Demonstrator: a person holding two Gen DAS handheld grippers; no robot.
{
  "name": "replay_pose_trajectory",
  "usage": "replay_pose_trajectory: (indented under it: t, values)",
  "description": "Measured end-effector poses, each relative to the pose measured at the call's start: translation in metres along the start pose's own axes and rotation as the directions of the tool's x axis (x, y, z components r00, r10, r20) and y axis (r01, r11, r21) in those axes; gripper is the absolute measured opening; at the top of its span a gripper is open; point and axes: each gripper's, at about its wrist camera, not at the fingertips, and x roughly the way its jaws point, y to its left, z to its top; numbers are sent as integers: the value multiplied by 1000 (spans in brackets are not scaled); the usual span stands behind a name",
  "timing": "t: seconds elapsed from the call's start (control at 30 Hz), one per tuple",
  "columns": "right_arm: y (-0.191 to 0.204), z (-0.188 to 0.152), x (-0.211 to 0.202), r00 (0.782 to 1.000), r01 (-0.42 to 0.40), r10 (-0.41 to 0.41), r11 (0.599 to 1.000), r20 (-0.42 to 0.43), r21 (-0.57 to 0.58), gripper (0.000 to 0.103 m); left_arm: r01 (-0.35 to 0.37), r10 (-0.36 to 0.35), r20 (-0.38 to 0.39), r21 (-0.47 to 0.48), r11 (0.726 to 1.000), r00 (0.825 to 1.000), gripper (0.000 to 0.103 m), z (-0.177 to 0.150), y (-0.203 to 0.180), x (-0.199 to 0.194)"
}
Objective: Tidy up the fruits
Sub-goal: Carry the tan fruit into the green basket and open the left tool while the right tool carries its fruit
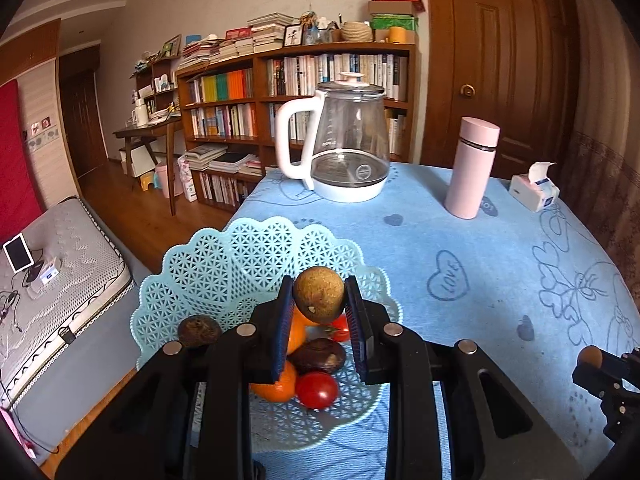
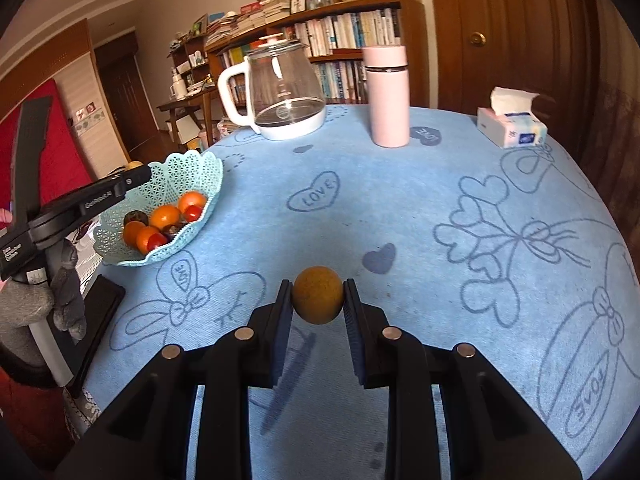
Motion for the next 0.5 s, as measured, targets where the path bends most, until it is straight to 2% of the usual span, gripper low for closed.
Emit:
replay_pose_trajectory:
  t: [0.4, 0.47, 0.5]
  values:
    - [27, 7, 22, 999, -35, 33, 998, -38, -49, 26, -51, 48, -58, -56, 997, 997, 26, -5, 29, 29]
    - [31, 9, 25, 998, -40, 38, 998, -43, -56, 26, -56, 50, -79, -68, 996, 996, 28, -5, 34, 35]
    - [33, 10, 27, 998, -45, 42, 997, -45, -59, 26, -57, 50, -89, -76, 996, 995, 35, -6, 37, 37]
